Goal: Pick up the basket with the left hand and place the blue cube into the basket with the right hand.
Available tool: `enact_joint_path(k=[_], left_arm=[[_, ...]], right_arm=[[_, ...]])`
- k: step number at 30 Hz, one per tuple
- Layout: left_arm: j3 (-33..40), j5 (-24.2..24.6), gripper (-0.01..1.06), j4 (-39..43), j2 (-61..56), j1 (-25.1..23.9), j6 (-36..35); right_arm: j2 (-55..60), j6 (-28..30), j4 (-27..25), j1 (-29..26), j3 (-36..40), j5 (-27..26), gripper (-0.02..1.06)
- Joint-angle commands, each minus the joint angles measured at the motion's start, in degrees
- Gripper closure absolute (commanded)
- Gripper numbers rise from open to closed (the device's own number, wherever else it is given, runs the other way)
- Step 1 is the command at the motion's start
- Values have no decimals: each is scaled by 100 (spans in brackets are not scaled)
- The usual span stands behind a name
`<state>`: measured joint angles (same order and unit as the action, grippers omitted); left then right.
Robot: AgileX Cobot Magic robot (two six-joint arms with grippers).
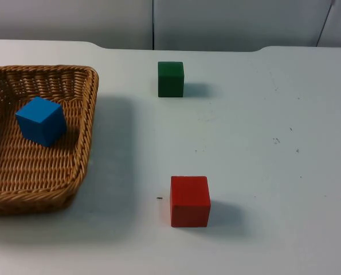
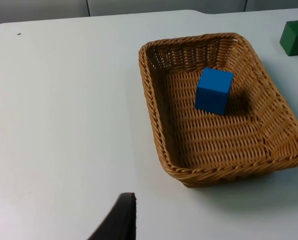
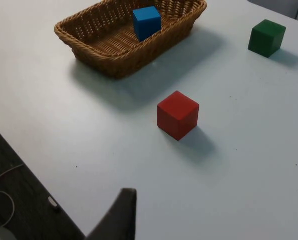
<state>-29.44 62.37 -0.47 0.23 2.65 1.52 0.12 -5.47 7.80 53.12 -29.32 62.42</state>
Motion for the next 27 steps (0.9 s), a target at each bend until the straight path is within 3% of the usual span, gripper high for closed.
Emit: enact_joint_path(k=[1, 27], left_arm=[[9, -60, 2, -61, -23, 20, -5], [9, -60, 2, -61, -23, 20, -5]], right_arm=[[-12, -3, 34, 5, 28, -56, 0], [-12, 99, -53, 5, 28, -56, 0]])
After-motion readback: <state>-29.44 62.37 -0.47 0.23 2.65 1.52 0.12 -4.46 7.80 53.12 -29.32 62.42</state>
